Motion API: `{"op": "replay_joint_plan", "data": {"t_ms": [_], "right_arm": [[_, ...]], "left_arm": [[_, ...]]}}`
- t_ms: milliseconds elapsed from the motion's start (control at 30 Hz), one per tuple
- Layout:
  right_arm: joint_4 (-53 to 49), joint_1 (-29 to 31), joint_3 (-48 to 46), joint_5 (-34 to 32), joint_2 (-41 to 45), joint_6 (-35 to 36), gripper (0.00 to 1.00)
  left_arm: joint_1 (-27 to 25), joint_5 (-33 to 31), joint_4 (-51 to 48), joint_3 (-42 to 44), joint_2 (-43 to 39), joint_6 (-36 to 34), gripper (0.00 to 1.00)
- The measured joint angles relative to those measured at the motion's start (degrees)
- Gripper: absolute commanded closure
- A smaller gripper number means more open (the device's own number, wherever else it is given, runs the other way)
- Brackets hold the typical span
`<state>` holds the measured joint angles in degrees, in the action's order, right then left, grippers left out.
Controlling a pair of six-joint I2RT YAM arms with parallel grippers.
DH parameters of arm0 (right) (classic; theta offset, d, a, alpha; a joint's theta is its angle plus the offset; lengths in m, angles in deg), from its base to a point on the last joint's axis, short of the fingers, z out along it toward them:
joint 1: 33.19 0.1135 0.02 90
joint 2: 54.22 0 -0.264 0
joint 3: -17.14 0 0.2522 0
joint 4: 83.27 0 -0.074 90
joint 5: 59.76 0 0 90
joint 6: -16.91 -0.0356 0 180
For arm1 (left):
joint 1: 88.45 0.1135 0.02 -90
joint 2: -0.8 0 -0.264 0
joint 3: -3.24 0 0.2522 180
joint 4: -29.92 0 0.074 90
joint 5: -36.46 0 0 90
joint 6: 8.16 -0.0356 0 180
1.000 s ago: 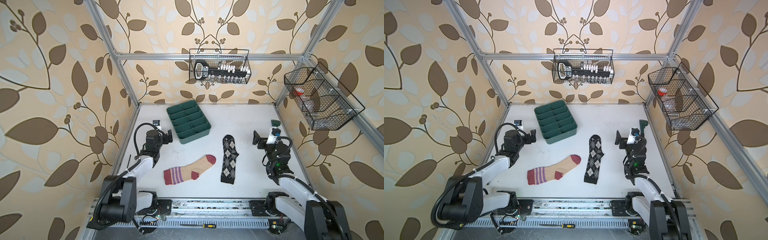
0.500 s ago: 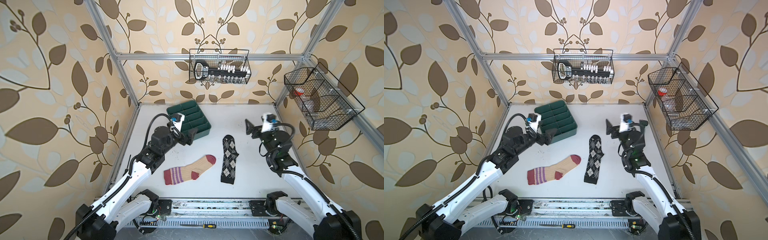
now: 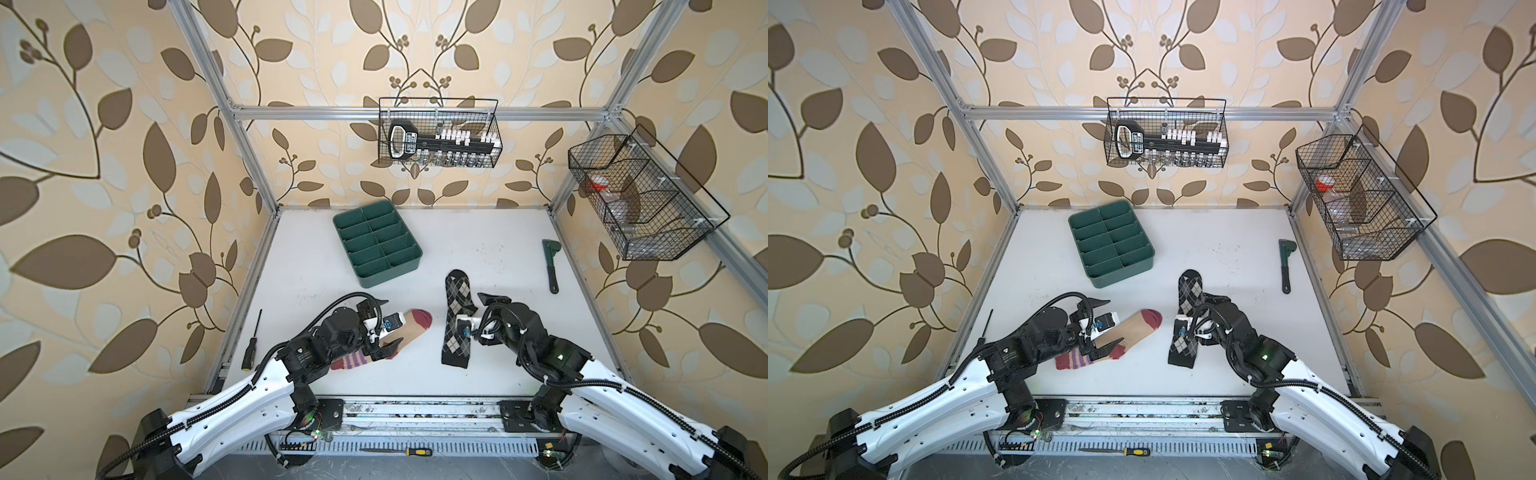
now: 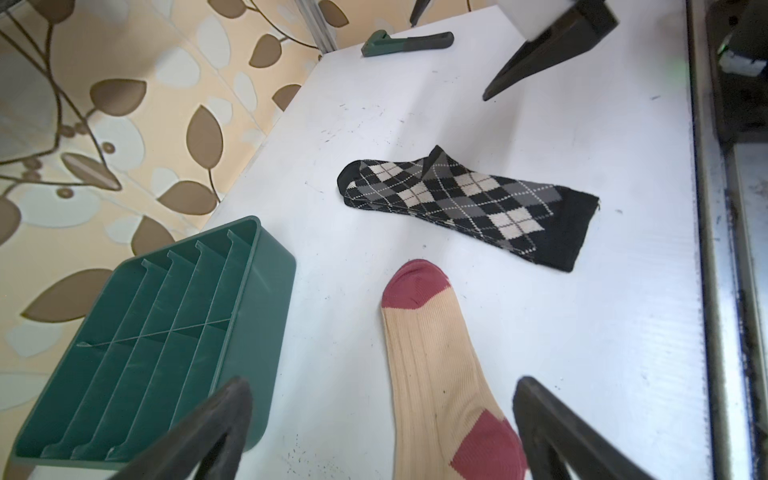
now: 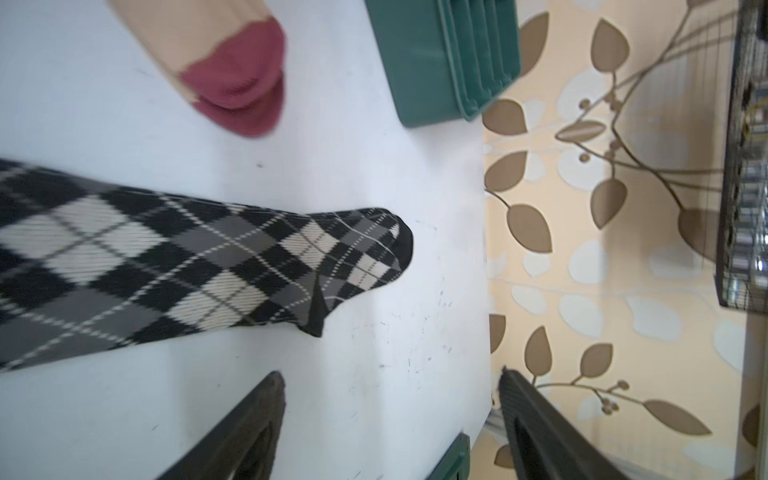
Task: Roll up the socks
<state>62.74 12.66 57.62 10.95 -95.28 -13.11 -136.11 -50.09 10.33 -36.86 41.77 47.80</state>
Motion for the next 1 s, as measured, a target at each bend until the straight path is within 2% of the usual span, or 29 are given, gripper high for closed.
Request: {"op": "replay_joint_plan", "data": {"t_ms": [200,300,433,700,933,1000], "right_arm": [[-5.55,13.25,-2.19,-0.37,-5.79,-1.05,0.20],[-6.25,16.24,-4.31,-0.44,-7.41,-1.86,0.22],[-5.27,19.63,-5.60,-0.42,-8.92,-3.34,0.32],[0.17,20.17,-9.77,-0.74,-10.75,-4.50,0.46],[3.15,18.40,-11.08,-0.66,-11.93,-4.33,0.68],[3.39,18.40,-11.37,-0.46,-12.00,-4.37,0.77]], "left_arm": [[-1.31,-0.61,-0.04,0.00,1.51,-2.38,0.01],[-1.55,-1.05,-0.17,0.00,2.08,-2.86,0.01],[-1.55,-1.92,-0.07,0.00,2.67,-2.93,0.01],[-1.53,-2.43,0.09,0.00,2.89,-2.64,0.01],[-1.55,-2.40,0.90,0.00,2.75,-1.79,0.01],[-1.55,-2.40,1.18,0.00,2.51,-1.66,0.01]]}}
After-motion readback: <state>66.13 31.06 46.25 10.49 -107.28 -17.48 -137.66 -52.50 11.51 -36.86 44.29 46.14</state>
